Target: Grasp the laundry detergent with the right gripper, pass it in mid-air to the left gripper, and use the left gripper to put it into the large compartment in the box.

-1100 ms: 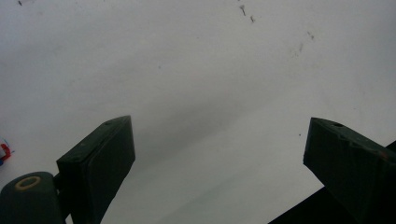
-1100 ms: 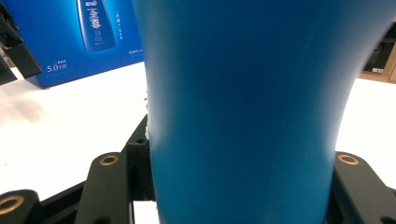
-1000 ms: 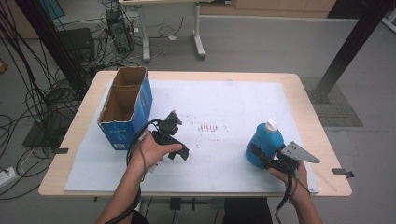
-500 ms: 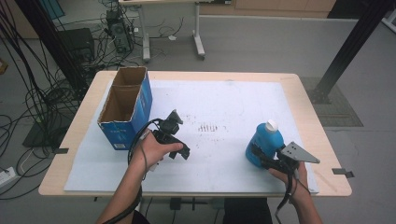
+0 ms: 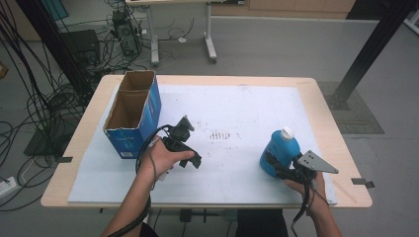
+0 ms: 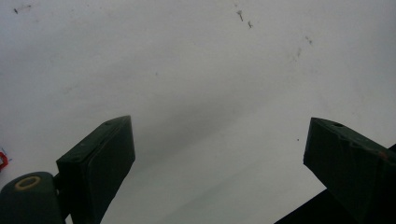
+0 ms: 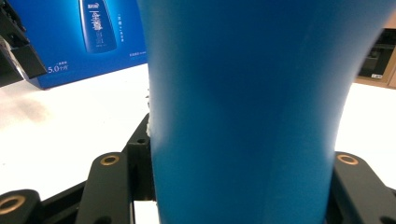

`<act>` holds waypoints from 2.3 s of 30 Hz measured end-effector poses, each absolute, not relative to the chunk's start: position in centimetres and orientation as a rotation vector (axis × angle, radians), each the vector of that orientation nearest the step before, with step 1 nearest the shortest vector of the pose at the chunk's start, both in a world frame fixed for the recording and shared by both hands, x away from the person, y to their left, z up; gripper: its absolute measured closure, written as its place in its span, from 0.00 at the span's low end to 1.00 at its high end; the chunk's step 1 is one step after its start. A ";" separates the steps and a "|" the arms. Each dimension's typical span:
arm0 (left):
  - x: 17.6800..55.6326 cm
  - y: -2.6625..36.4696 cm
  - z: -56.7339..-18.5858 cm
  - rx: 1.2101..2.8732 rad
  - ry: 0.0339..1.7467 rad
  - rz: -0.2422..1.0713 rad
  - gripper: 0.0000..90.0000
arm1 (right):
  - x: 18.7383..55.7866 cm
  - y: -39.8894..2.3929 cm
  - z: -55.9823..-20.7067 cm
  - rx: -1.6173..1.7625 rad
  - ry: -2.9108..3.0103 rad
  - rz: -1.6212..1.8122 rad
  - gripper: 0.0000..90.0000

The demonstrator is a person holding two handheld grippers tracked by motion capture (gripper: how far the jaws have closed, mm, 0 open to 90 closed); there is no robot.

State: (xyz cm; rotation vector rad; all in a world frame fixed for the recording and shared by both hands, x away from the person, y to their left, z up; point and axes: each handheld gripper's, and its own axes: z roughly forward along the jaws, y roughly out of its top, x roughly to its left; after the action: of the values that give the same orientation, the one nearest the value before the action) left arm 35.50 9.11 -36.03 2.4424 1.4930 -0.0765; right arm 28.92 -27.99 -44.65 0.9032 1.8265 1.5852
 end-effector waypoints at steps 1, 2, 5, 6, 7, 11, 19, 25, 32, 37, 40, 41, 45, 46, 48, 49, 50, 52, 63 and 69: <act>35.5 9.1 -36.0 2.440 1.497 -0.080 0.10 | 28.9 -28.0 -44.6 0.903 1.826 1.585 0.48; 35.5 9.1 -36.0 2.441 1.496 -0.078 0.10 | 28.9 -28.0 -44.6 0.904 1.827 1.585 0.48; 35.5 9.1 -36.0 2.440 1.496 -0.075 0.10 | 28.9 -28.0 -44.6 0.906 1.828 1.587 0.48; 35.5 9.1 -35.9 2.440 1.498 -0.075 0.10 | 28.9 -28.0 -44.6 0.907 1.829 1.585 0.48; 35.5 9.1 -35.9 2.444 1.498 -0.074 0.10 | 28.9 -28.0 -44.6 0.907 1.829 1.585 0.48; 35.4 9.0 -35.9 2.443 1.501 -0.073 0.10 | 28.9 -28.0 -44.6 0.906 1.829 1.586 0.48; 35.2 8.7 -35.8 2.438 1.505 -0.074 0.11 | 29.0 -28.0 -44.6 0.905 1.834 1.584 0.48; 35.3 8.6 -35.6 2.446 1.504 -0.067 0.11 | 28.9 -28.0 -44.7 0.902 1.826 1.589 0.48; 35.6 8.9 -35.3 2.436 1.515 -0.062 0.11 | 28.9 -28.0 -44.7 0.901 1.822 1.593 0.48; 35.7 8.9 -35.4 2.434 1.510 -0.076 0.11 | 28.9 -28.0 -44.8 0.906 1.810 1.594 0.48; 35.8 9.0 -35.7 2.438 1.518 -0.078 0.11 | 28.8 -28.0 -44.8 0.906 1.806 1.597 0.48; 35.8 9.1 -35.7 2.442 1.514 -0.078 0.11 | 28.8 -28.0 -44.8 0.907 1.805 1.597 0.48; 35.8 9.4 -35.8 2.441 1.520 -0.074 0.11 | 28.8 -28.0 -44.9 0.904 1.799 1.601 0.48; 35.8 9.4 -35.9 2.436 1.524 -0.075 0.11 | 28.8 -28.0 -44.9 0.904 1.799 1.601 0.49; 35.7 9.5 -35.9 2.440 1.522 -0.072 0.11 | 28.8 -28.0 -44.9 0.909 1.800 1.601 0.49; 35.7 9.6 -35.8 2.442 1.515 -0.074 0.11 | 28.8 -28.0 -44.8 0.913 1.801 1.599 0.49; 35.7 9.6 -35.8 2.442 1.516 -0.073 0.11 | 28.8 -27.9 -44.8 0.915 1.804 1.597 0.49; 35.7 9.6 -35.7 2.442 1.515 -0.071 0.11 | 28.8 -27.9 -44.7 0.925 1.802 1.595 0.49; 36.2 9.9 -34.3 2.471 1.466 -0.049 0.11 | 29.4 -27.9 -43.4 0.947 1.859 1.614 0.49; 36.4 9.6 -32.5 2.498 1.392 -0.028 0.11 | 30.1 -27.7 -41.5 0.905 1.888 1.636 0.49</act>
State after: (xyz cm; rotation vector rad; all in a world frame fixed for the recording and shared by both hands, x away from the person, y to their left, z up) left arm 36.38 9.62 -32.53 2.4977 1.3917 -0.0280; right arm 30.08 -27.67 -41.49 0.9047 1.8885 1.6364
